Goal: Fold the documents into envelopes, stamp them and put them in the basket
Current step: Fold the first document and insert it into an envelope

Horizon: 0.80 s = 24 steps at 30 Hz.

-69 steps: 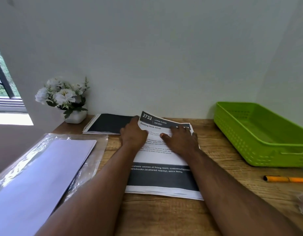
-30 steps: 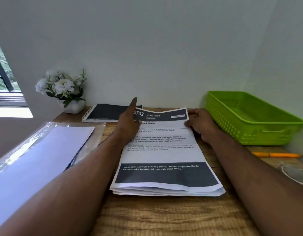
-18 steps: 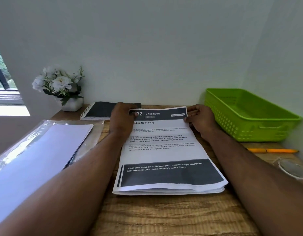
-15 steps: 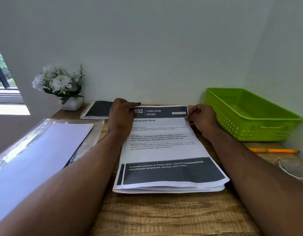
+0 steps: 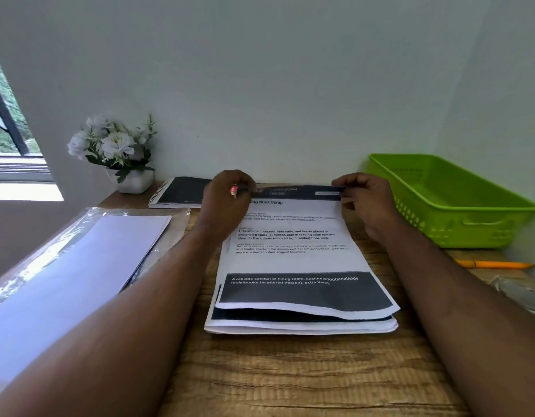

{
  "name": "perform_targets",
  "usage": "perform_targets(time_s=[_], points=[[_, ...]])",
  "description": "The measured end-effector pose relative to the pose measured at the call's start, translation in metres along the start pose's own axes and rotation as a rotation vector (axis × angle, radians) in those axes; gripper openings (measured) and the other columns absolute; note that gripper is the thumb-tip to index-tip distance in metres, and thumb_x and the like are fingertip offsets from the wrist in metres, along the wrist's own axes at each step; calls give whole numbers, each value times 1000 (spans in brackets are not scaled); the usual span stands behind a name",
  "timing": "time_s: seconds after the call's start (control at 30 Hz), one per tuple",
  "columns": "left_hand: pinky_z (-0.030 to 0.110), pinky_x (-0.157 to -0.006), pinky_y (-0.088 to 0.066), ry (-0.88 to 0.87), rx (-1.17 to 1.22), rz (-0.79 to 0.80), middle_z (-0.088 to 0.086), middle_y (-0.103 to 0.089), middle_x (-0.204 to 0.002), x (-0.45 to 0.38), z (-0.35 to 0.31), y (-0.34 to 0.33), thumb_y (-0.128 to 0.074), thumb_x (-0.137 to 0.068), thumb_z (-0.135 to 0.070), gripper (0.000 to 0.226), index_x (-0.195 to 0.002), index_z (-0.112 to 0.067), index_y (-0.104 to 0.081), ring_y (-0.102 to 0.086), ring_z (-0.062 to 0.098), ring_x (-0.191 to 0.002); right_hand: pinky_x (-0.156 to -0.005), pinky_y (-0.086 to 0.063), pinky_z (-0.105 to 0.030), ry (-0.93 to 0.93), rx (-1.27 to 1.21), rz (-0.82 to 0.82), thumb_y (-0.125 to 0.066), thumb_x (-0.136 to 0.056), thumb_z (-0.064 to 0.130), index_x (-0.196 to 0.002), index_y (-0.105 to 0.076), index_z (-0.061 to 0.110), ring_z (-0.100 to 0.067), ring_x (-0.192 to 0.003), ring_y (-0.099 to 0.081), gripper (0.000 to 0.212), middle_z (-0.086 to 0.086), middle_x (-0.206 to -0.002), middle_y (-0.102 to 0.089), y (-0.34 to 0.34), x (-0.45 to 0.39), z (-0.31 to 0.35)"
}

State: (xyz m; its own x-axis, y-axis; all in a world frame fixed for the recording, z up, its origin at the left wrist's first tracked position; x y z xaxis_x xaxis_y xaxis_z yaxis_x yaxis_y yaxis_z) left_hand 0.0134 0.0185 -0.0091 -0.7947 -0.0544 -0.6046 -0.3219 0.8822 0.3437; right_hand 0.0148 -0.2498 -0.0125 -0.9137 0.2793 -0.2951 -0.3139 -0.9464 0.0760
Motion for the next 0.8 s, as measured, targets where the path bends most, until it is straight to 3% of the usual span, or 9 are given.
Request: perform_targets(time_s=[0.03,0.13,0.2,0.27,0.37,0.47,0.57,0.7,0.8], points=[[39,-96,-39,1,-89,45,-8,-70,-88,2,-2,0,-61,-77,-22,8,-73,-21,-67,-61,11,-92,-56,-47,-15,-6,54,-3,-46,-78,-17,-72,-71,12,-7,-66,-59,39,1,-75,-69,0,0,0],[35,-90,-15,85,-261,204,3,-71,-79,5,-4,-1,-44,-75,-37,37,-68,-10,-68,-56,13,-90,-60,-47,-17,9,234,-6,-54,-77,-4,-63,-73,16,0,-61,-61,31,8,-61,-68,1,1,2],[38,-96,-16,110,-416,286,-1,-67,-71,6,-4,-6,-37,-83,-42,46,-68,-11,-67,-57,13,-83,-61,-47,-24,45,423,48,-63,-72,14,-60,-73,17,-10,-67,-65,16,2,-62,-69,-2,2,4],[44,-102,-17,68,-627,310,-6,-66,-72,7,-6,-15,-40,-91,-44,41,-78,-18,-68,-60,14,-80,-63,-44,-28,94,745,133,-63,-70,32,-63,-70,17,-21,-73,-66,18,-1,-64,-68,-10,7,3],[46,-107,-22,-33,-786,370,-6,-68,-100,13,-11,-34,-53,-87,-36,24,-105,-29,-68,-60,19,-102,-84,-39,-32,237,1200,172,-61,-78,39,-84,-70,26,-22,-97,-62,17,4,-88,-70,-27,16,9],[37,-108,-33,0,-669,439,1,-62,-128,19,-5,-50,-54,-82,-16,42,-121,-28,-65,-52,24,-122,-97,-40,-33,372,1297,326,-56,-87,27,-109,-69,34,-20,-112,-57,27,6,-117,-67,-44,23,10],[34,-102,-43,76,-512,495,9,-61,-129,25,0,-60,-46,-87,-9,39,-120,-15,-66,-54,29,-119,-103,-40,-32,349,1319,504,-49,-90,12,-130,-58,28,-22,-124,-51,44,-1,-136,-55,-58,29,0],[33,-93,-46,46,-542,524,11,-64,-122,32,-2,-63,-40,-94,-18,36,-119,-13,-65,-58,30,-112,-99,-45,-43,355,1272,602,-42,-85,4,-136,-49,30,-29,-123,-51,58,-5,-137,-53,-77,42,-2],[34,-89,-46,8,-581,541,10,-66,-116,33,0,-66,-38,-93,-20,36,-117,-16,-65,-60,30,-107,-97,-46,-46,361,1328,612,-40,-88,10,-138,-45,32,-31,-122,-49,54,-6,-135,-50,-86,48,-2]])
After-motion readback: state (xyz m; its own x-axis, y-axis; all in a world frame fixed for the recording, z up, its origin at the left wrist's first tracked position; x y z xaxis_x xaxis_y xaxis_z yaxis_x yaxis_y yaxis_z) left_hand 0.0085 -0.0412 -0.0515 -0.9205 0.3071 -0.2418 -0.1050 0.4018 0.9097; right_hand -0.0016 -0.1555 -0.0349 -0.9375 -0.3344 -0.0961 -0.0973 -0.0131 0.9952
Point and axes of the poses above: each hand's wrist, its own x-axis away from the middle knuckle, its own y-axis out of the back of the hand, z = x × y, the point moved 5 cm from there along -x, towards the middle knuckle
